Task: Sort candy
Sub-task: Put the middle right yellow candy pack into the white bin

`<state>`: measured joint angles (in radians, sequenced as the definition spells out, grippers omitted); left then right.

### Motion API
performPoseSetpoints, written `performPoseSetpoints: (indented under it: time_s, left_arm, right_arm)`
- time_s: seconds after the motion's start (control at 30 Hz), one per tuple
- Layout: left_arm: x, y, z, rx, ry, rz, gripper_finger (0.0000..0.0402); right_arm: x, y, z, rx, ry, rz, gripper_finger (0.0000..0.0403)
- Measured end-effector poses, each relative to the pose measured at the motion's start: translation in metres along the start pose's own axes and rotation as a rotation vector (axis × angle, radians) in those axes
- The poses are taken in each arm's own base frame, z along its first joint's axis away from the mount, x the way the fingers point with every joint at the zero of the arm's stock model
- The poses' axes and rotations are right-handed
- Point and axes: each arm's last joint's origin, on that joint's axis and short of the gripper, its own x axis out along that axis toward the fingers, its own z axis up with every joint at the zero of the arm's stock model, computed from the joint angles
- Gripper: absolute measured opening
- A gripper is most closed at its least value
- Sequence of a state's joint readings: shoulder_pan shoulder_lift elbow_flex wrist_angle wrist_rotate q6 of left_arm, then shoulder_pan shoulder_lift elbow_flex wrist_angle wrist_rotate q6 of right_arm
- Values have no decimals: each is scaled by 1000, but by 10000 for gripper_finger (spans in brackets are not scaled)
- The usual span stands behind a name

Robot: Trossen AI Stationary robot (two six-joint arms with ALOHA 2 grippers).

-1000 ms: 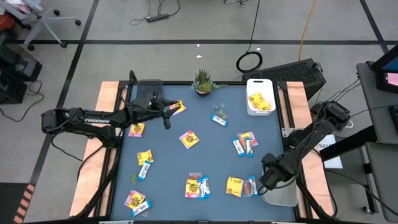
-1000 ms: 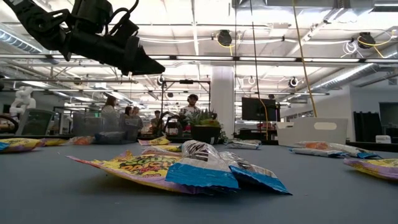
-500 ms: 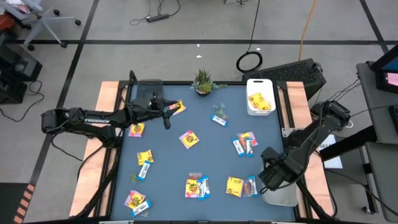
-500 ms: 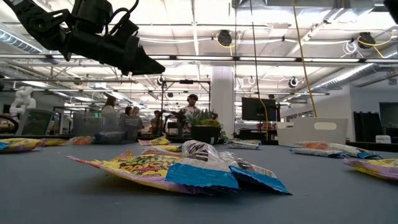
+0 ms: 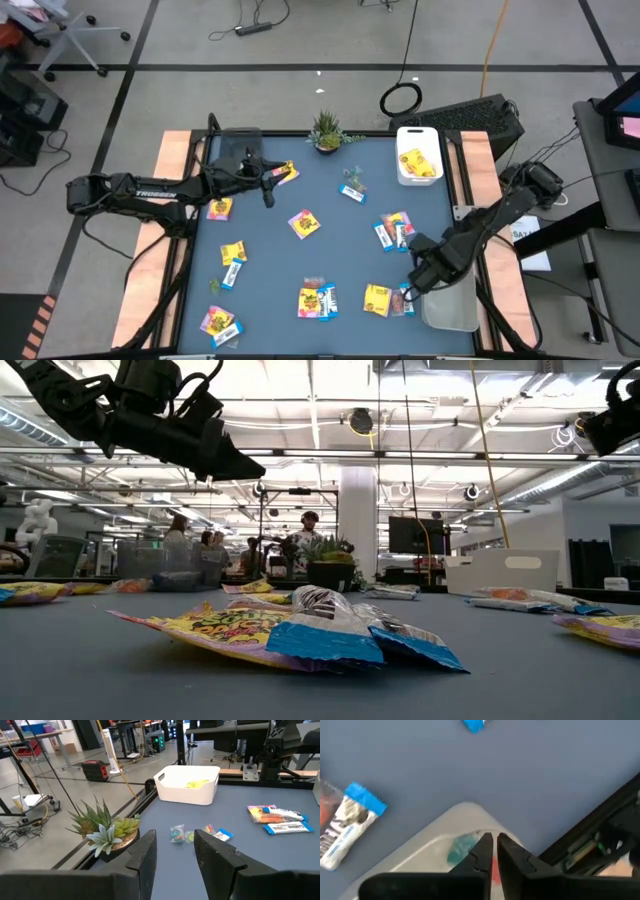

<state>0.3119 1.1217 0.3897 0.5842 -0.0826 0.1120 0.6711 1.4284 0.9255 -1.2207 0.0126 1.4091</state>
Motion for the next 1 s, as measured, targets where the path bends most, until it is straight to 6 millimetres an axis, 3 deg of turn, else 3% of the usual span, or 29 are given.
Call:
performPoseSetpoints:
  time_s: [0.23, 0.47, 0.6, 0.8, 1.0]
  left_arm:
    - [0, 0, 0, 0, 0, 0, 138]
    - [0, 0, 0, 0, 0, 0, 138]
    - [0, 0, 0, 0, 0, 0, 138]
    - [0, 0, 0, 0, 0, 0, 138]
    - [0, 0, 0, 0, 1, 0, 138]
  right_arm:
    - [-7, 9, 3, -72, -55, 78, 7]
    - [-47, 9, 7, -85, -151, 64, 55]
    - [-60, 3, 21, -87, -252, 14, 89]
    - [-42, -7, 64, -146, -235, 6, 111]
    - [-1, -28, 102, -117, -175, 41, 111]
